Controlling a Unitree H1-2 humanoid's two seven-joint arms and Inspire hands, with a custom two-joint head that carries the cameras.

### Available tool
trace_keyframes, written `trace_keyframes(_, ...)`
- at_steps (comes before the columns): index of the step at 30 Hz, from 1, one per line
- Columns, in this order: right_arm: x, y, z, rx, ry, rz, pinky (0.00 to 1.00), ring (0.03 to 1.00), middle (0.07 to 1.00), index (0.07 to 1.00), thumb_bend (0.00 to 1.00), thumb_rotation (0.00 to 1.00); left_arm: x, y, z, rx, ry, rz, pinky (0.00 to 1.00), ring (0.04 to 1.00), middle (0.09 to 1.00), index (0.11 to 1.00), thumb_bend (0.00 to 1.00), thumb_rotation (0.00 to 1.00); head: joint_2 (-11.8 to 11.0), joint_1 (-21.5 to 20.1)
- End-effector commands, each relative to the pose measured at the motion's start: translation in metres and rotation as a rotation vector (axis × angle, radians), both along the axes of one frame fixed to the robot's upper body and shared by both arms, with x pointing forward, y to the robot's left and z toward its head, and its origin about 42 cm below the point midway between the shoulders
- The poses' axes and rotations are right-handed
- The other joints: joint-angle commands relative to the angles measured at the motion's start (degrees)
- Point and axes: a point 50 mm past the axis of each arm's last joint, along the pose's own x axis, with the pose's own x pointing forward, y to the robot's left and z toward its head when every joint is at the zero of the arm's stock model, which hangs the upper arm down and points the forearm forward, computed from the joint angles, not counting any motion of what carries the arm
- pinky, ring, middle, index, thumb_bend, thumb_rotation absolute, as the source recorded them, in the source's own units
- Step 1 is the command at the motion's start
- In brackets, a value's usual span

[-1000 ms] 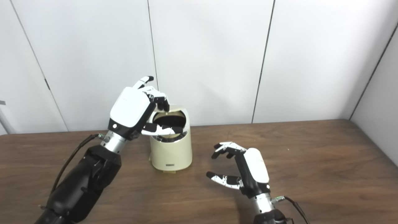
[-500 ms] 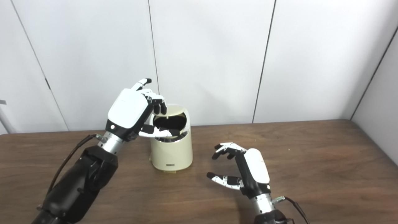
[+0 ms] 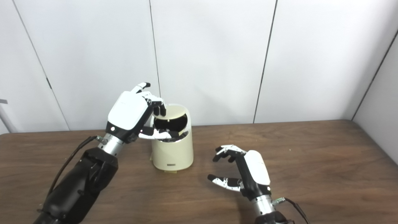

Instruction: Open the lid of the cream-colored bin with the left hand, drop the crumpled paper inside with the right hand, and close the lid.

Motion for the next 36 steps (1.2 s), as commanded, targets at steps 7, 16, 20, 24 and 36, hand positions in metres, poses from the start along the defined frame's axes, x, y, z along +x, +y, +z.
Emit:
trace_keyframes(7,-0.013,0.013,-0.011,0.053,0.030,0.009,0.50,0.616,0.674,0.496,0.48,0.14,0.003,0.000,0.014,0.051,0.037,-0.005,0.97,0.667,0.553,0.571,0.90,0.70,0.7,-0.4)
trace_keyframes(16,-0.013,0.019,-0.007,0.055,0.038,-0.002,0.52,0.632,0.677,0.496,0.49,0.14,-0.001,-0.002,0.006,0.116,0.052,-0.034,0.89,0.660,0.548,0.559,0.93,0.67,1.3,-0.9)
trace_keyframes(20,-0.012,0.020,-0.006,0.062,0.025,0.004,0.51,0.625,0.672,0.495,0.49,0.14,-0.004,-0.003,-0.001,0.164,0.059,-0.040,0.90,0.668,0.565,0.565,0.92,0.67,1.5,-1.2)
trace_keyframes(24,-0.012,0.020,-0.006,0.061,0.032,0.002,0.49,0.614,0.673,0.495,0.49,0.14,-0.005,-0.003,-0.010,0.208,0.049,-0.060,0.90,0.662,0.569,0.562,0.92,0.68,1.6,-1.1)
trace_keyframes(36,-0.012,0.021,-0.006,0.052,0.034,0.002,0.51,0.623,0.672,0.495,0.49,0.15,-0.013,-0.004,-0.019,0.395,-0.029,-0.120,1.00,0.680,0.575,0.553,0.89,0.66,1.6,-1.1)
